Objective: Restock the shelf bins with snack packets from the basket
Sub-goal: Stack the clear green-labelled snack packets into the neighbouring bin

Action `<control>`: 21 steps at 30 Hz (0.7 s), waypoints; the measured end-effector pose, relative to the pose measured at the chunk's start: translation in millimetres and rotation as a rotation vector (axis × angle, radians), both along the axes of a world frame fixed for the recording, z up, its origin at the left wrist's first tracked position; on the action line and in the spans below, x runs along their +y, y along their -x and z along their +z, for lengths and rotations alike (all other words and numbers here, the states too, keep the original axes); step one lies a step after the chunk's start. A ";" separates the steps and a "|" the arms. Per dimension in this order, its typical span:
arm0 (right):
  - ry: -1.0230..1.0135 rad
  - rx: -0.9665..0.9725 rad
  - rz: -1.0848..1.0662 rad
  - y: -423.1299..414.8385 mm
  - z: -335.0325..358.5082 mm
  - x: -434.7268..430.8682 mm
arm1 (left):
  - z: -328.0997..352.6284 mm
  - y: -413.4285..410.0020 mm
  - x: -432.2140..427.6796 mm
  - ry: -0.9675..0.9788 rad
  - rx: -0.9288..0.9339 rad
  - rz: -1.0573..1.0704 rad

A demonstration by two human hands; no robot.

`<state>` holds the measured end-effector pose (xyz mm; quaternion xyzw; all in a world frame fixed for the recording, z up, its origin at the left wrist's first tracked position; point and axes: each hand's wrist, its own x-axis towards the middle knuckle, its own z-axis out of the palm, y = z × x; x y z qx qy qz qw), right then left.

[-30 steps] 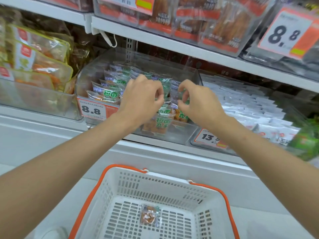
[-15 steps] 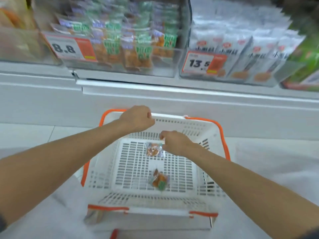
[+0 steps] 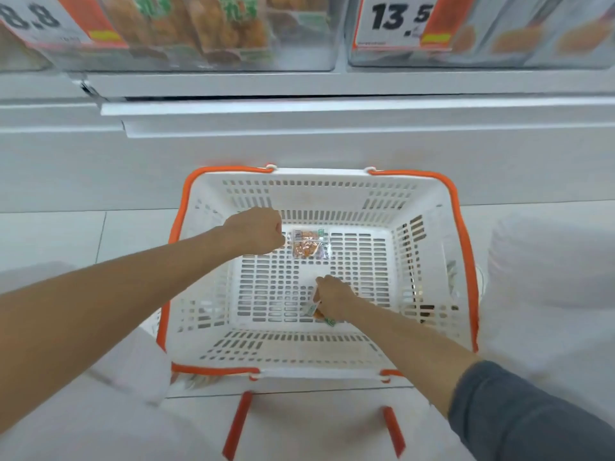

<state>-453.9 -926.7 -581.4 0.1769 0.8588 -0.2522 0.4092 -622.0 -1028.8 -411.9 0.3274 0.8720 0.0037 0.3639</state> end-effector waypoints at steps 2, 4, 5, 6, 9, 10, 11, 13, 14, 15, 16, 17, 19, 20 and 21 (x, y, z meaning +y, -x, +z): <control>-0.032 -0.046 0.012 -0.1 -0.9 2.0 | 0.6 1.5 0.1 0.004 -0.017 0.010; -0.001 -0.077 0.027 0.2 0.0 2.2 | 3.6 2.0 1.3 0.002 -0.022 0.019; 0.073 -0.078 0.049 3.2 3.8 1.0 | 6.0 2.5 1.3 -0.004 -0.026 0.026; 0.171 -0.039 0.028 6.2 13.2 0.1 | 9.6 2.9 1.2 -0.008 -0.034 0.029; 0.226 0.024 -0.087 17.4 50.8 5.1 | 24.0 4.3 -0.5 -0.039 -0.055 0.030; 0.195 0.041 -0.094 24.4 72.1 11.1 | 29.9 4.5 -0.9 -0.055 -0.054 0.045; 0.225 0.087 -0.171 35.1 92.1 14.9 | 36.1 4.9 -1.1 -0.082 -0.051 0.062; 0.251 0.270 -0.190 51.9 146.7 21.4 | 54.5 2.6 -0.1 -0.158 -0.043 0.092; 0.281 0.329 -0.192 55.7 173.8 23.7 | 66.2 -1.5 0.7 -0.198 -0.051 0.111; 0.299 0.384 -0.206 58.6 198.2 25.5 | 77.2 -5.3 1.9 -0.238 -0.066 0.121; 0.325 0.412 -0.235 58.4 220.4 27.4 | 85.9 -8.3 3.3 -0.272 -0.092 0.122; 0.365 0.435 -0.262 56.0 238.0 30.2 | 92.0 -10.5 4.6 -0.286 -0.136 0.121; 0.404 0.512 -0.330 48.9 262.2 32.7 | 98.1 -11.2 7.7 -0.294 -0.267 0.174; 0.403 0.558 -0.364 47.2 267.8 32.5 | 99.6 -11.0 9.2 -0.322 -0.306 0.207; 0.404 0.589 -0.405 46.6 271.1 32.0 | 101.6 -9.7 10.9 -0.367 -0.295 0.224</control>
